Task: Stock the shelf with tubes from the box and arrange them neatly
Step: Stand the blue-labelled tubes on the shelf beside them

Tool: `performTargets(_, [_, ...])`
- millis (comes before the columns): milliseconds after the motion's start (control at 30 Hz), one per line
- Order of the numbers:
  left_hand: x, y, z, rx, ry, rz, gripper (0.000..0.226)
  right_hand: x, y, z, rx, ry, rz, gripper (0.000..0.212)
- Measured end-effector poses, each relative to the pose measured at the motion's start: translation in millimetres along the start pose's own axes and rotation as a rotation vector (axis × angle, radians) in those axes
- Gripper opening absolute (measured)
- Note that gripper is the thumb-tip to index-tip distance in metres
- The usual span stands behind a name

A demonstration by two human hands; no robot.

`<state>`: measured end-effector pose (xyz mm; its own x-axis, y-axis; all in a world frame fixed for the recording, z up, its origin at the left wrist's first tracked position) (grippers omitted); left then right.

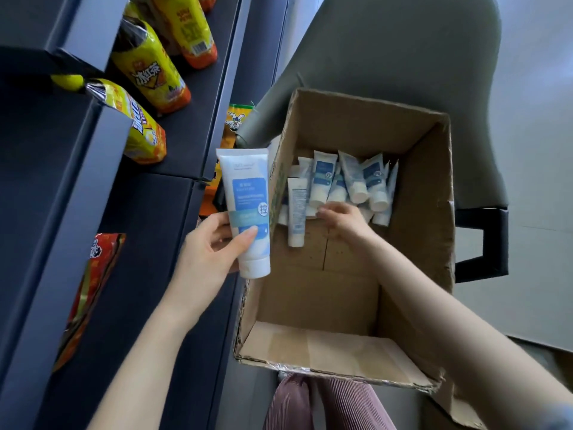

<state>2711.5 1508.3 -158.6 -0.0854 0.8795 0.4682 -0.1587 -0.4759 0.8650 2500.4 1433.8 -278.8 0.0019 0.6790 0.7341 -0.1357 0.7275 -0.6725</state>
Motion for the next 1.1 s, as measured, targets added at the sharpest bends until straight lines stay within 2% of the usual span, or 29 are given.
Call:
performTargets(167, [-2.3,-0.2,7.9,0.035,0.028,-0.016,0.031,-29.2,41.7,-36.9,0.243,0.014,-0.095,0.04])
performTargets(300, [-5.2,-0.1,12.1,0.044,0.056,-0.028,0.03,-46.3,52.5,-56.3,0.127,0.065,-0.029,0.044])
performTargets(433, [-9.7,0.9,15.3,0.041,0.078,-0.028,0.033,-60.7,56.4,-66.1,0.031,0.118,-0.049,0.049])
performTargets(667, [-9.8,1.5,17.4,0.082,0.118,-0.033,0.031,-64.1,62.6,-67.3,0.124,0.159,0.003,0.052])
performTargets(833, [-0.4,1.8,20.7,0.116,0.172,-0.027,0.034,-38.0,60.4,-51.9,0.016,0.035,-0.005,0.049])
performTargets(933, [6.7,6.3,20.9,0.114,0.199,-0.048,0.03,-12.7,52.6,-35.3,-0.238,-0.147,-0.091,0.054])
performTargets(1033, [18.6,14.6,20.0,0.111,0.222,-0.072,0.029,18.4,37.9,-14.3,-0.352,-0.303,-0.059,0.06])
performTargets(1100, [31.3,22.9,19.6,0.104,0.231,-0.1,0.03,41.6,26.1,-2.1,-0.43,-0.417,-0.027,0.052])
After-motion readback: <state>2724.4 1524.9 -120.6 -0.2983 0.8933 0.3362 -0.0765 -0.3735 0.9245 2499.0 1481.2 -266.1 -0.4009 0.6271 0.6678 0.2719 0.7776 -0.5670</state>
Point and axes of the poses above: each hand's wrist, its own x-axis away from the middle knuckle, its own z-axis out of the back of the hand, y = z × x, the point moved 2 cm from there along -x, towards the middle knuckle, and after that the axes turned 5 degrees about -x, right-handed, at the moved point
